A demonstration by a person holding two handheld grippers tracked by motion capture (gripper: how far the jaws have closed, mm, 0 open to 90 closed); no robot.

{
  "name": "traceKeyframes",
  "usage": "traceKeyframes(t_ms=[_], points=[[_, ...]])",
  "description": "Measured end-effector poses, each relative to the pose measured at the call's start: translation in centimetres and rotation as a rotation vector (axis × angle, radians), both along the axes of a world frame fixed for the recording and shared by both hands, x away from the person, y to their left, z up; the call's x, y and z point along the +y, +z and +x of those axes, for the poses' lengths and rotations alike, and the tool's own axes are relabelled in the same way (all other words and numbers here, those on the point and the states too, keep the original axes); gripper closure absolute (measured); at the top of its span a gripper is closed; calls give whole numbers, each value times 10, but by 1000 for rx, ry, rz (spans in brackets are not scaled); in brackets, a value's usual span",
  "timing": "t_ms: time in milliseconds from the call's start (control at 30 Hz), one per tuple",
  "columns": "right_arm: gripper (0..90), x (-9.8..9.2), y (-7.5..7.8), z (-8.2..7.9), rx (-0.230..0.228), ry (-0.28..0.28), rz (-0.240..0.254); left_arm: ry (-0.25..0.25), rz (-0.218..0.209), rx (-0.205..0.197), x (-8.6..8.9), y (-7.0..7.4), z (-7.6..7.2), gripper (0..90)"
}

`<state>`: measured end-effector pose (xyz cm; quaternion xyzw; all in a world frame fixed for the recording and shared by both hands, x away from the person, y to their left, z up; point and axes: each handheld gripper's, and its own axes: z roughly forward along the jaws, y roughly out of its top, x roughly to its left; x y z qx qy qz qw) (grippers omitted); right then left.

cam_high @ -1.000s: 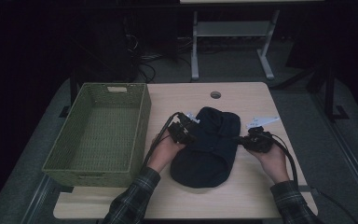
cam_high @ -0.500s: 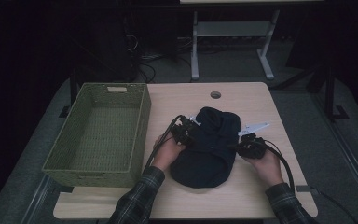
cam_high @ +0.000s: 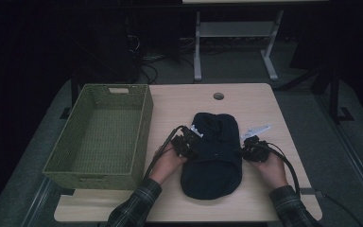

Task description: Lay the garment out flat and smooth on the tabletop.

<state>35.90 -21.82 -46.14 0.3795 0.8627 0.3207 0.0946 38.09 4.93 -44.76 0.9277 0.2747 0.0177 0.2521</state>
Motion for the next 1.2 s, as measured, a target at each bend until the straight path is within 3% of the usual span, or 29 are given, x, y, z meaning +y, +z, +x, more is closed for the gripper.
traceKeyframes(t_ms=[367,633,733,900,1033,1100,1167,1200], points=[[898,-2,-2,-16,13,16,31,-30,-41,33,9,-2,-23,900],[898,-1,-3,-36,13,41,48,-50,-46,44,13,-1,-43,900],[897,-1,-1,-40,14,58,40,-63,-35,30,14,1,-45,898],[897,-4,9,-38,-44,42,64,-30,-42,-21,18,12,-39,897],[897,-6,17,-24,-83,3,68,16,-43,-57,20,16,-27,897],[897,-6,19,-13,-81,-7,62,40,-35,-68,20,17,-18,894],[897,-7,19,-6,-103,-23,86,68,-28,-81,19,14,-9,891],[897,-6,18,0,-82,-30,81,67,-23,-83,19,13,-5,885]])
